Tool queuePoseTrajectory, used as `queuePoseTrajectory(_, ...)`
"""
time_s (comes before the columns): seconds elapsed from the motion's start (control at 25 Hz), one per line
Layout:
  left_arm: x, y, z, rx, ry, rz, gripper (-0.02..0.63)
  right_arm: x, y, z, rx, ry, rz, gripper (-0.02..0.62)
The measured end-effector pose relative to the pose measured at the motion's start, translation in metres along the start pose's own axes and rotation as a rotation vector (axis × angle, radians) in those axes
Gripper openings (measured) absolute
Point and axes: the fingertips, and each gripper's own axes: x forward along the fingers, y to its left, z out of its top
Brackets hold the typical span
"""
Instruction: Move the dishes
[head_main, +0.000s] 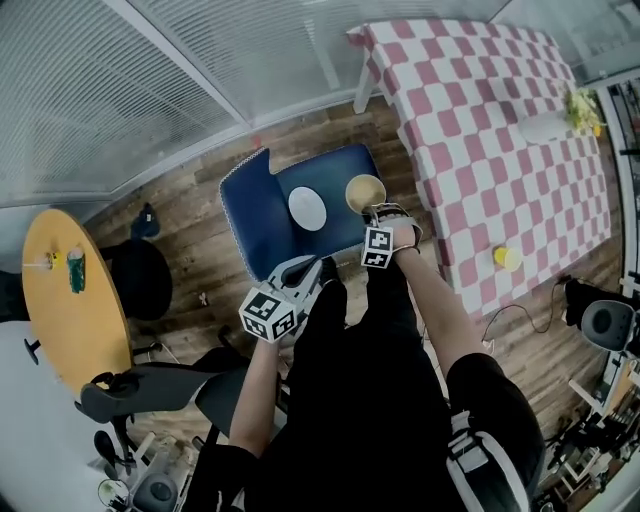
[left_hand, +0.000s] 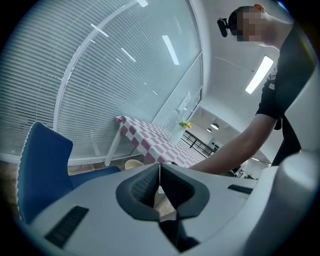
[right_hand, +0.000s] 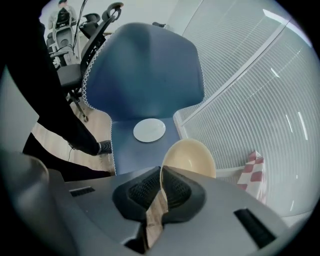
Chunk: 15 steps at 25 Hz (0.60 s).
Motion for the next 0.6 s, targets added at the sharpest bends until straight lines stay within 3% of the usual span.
queuePoseTrajectory(0.48, 0.016, -0.047, 0.01, 0.099, 0.042, -0.09, 0.025, -0.074, 0.0, -0.05, 0.046, 0.001, -0.043, 0.029)
queuePoseTrajectory(0.6, 0.023, -0.058, 0.016, 0.132, 0.056, -0.119, 0.025, -0.089, -0.01, -0.068, 0.091, 0.017, -0.088, 0.029)
